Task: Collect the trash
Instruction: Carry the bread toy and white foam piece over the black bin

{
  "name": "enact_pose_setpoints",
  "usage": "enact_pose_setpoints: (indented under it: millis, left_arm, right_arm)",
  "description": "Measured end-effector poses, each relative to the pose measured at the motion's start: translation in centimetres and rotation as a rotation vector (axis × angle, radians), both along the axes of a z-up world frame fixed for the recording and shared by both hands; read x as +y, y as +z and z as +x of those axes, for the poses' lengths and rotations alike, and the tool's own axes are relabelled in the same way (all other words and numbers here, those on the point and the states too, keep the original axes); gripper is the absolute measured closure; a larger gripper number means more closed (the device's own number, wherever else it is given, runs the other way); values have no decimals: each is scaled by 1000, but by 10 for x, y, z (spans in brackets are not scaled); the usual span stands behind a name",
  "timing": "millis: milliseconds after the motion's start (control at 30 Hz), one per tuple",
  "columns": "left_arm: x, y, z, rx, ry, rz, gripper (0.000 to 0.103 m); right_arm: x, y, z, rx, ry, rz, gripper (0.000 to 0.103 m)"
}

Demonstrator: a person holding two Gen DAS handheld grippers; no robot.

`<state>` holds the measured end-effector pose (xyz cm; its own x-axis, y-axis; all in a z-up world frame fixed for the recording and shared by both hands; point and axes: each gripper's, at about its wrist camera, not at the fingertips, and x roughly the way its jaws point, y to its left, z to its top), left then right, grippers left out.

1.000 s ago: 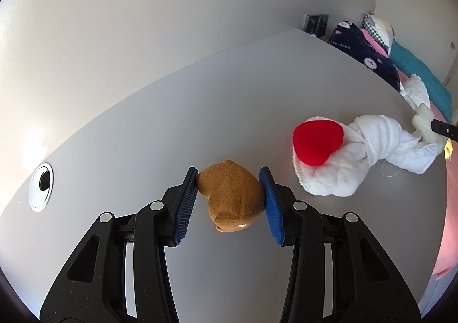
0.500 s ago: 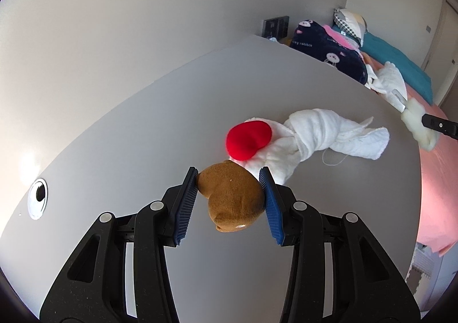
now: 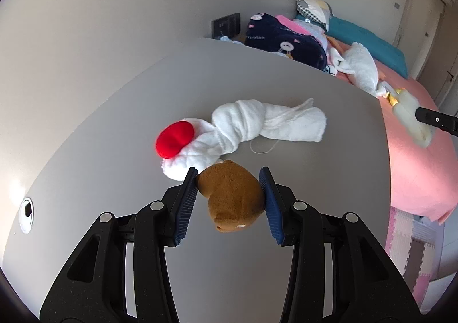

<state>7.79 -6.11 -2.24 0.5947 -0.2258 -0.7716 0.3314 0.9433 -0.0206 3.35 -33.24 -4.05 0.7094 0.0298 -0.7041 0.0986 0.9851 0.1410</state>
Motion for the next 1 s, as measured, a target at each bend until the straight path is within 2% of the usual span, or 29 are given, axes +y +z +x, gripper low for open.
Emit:
enact_pose_setpoints:
  millis: [633,1000]
  left_arm:
    - [-78,11,-35,-11,-220,5,59]
    - [-119,17,-58,-17,-346,9,59]
  right_arm:
    - [-44,1,-85,-15,-135,24,85]
    - [-61,-1,-119,-19,-203,33,85]
